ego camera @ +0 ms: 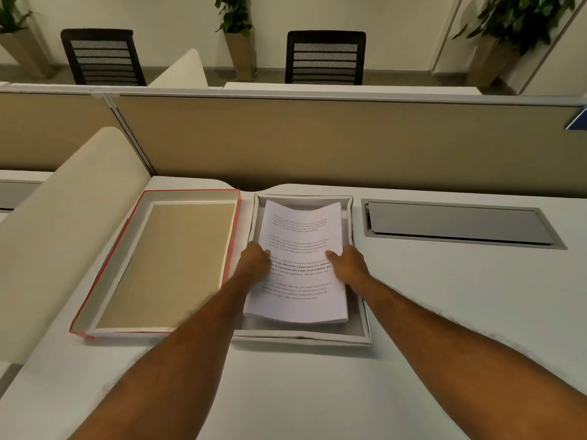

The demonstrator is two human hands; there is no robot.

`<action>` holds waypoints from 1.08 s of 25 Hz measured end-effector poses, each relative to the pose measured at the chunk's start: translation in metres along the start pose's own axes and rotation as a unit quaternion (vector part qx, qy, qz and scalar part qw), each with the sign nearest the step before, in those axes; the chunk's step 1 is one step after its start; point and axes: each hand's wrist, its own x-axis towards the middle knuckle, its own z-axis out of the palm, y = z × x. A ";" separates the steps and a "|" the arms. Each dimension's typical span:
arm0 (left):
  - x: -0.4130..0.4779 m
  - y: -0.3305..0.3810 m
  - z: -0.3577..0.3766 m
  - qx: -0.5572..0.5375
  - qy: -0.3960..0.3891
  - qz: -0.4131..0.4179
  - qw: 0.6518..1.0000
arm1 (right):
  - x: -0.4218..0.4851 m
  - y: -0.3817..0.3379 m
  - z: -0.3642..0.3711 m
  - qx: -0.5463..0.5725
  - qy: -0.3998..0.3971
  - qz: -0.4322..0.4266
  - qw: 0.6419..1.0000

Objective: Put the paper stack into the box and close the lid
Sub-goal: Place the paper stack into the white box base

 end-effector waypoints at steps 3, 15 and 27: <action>-0.001 0.002 0.010 0.005 0.017 -0.010 1.000 | 0.000 0.000 0.002 -0.018 0.005 0.000 1.000; -0.042 -0.011 0.015 0.099 0.099 0.079 0.987 | -0.038 -0.003 -0.010 -0.145 0.032 -0.123 0.981; -0.078 -0.124 -0.042 0.248 0.171 0.112 0.947 | -0.118 -0.016 0.062 -0.192 -0.022 -0.249 0.949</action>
